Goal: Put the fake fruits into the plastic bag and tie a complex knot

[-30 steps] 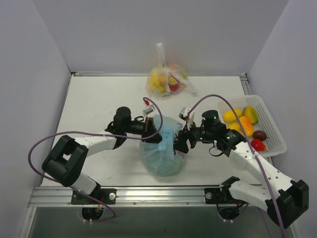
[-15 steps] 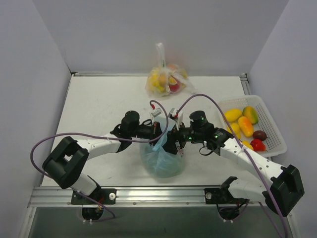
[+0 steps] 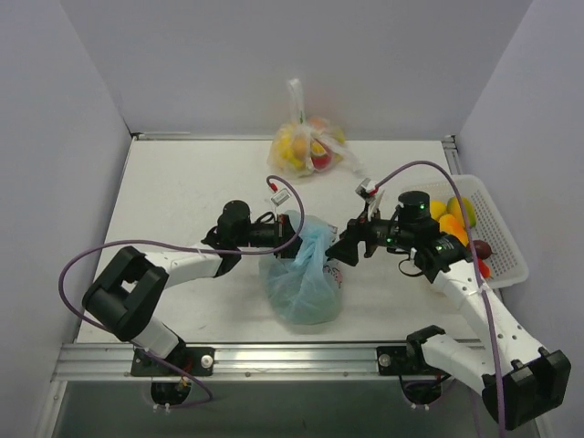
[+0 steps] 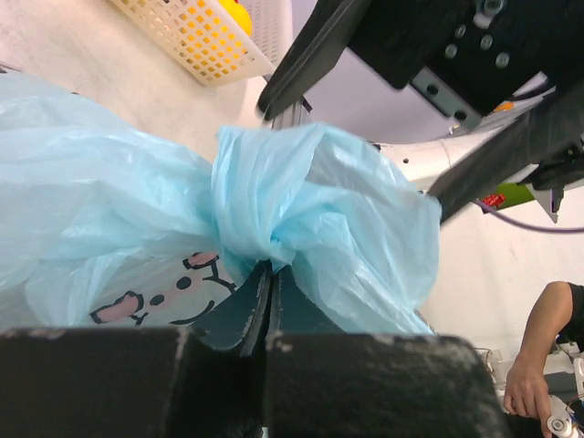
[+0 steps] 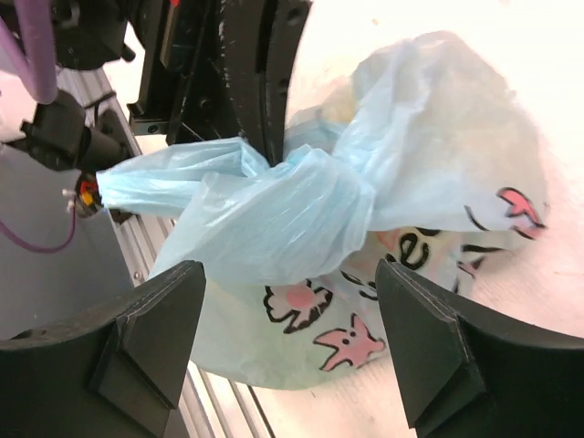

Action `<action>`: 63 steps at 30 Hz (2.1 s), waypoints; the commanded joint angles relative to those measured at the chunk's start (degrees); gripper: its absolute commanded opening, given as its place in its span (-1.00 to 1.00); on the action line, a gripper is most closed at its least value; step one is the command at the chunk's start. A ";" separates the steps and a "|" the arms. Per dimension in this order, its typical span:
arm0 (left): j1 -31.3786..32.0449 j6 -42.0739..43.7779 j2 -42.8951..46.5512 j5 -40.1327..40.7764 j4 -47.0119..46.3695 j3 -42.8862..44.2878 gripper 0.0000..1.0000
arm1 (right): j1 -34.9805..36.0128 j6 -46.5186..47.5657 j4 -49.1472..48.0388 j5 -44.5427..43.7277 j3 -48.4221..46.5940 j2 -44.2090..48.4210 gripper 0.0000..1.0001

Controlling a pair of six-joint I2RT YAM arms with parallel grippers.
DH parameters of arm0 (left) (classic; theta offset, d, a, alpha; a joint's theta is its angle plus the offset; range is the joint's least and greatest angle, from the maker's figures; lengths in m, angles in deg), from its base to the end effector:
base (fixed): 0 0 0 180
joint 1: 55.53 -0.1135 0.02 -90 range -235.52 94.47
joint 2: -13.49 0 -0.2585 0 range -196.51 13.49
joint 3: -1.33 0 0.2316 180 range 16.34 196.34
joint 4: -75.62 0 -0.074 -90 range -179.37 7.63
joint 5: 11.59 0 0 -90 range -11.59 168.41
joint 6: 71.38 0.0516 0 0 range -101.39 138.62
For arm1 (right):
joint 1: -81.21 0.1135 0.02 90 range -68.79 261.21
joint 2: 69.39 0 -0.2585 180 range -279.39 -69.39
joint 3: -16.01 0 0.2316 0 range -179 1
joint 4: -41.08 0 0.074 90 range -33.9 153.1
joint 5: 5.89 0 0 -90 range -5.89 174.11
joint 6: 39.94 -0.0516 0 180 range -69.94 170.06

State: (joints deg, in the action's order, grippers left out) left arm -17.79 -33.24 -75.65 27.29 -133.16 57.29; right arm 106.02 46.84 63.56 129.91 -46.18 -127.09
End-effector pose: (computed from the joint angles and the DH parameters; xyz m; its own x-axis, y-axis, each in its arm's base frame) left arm 0.2253 -0.2252 0.2371 -0.8224 0.0122 -0.5688 0.5686 0.0501 -0.8211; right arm 0.1818 0.1248 0.3162 -0.3311 -0.1099 -0.9372 -0.8943 0.3534 0.2745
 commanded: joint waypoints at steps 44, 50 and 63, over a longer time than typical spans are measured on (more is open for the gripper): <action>-1.70 1.58 2.57 -0.48 3.80 5.12 -1.00 | 1.81 -16.90 -28.29 15.54 8.24 -13.24 -0.50; -2.23 5.87 4.68 2.07 12.66 1.07 -1.00 | 1.55 -23.31 -34.61 17.13 8.59 -12.09 -0.35; -0.04 5.55 6.88 2.33 19.37 -0.52 -1.00 | 1.11 -31.85 -43.68 15.20 9.30 -13.59 -0.16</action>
State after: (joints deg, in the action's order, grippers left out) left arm -19.36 -28.10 -68.83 28.47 -114.56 56.90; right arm 106.37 17.66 26.21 141.61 -35.38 -140.90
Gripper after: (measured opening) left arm 0.006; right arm 0.417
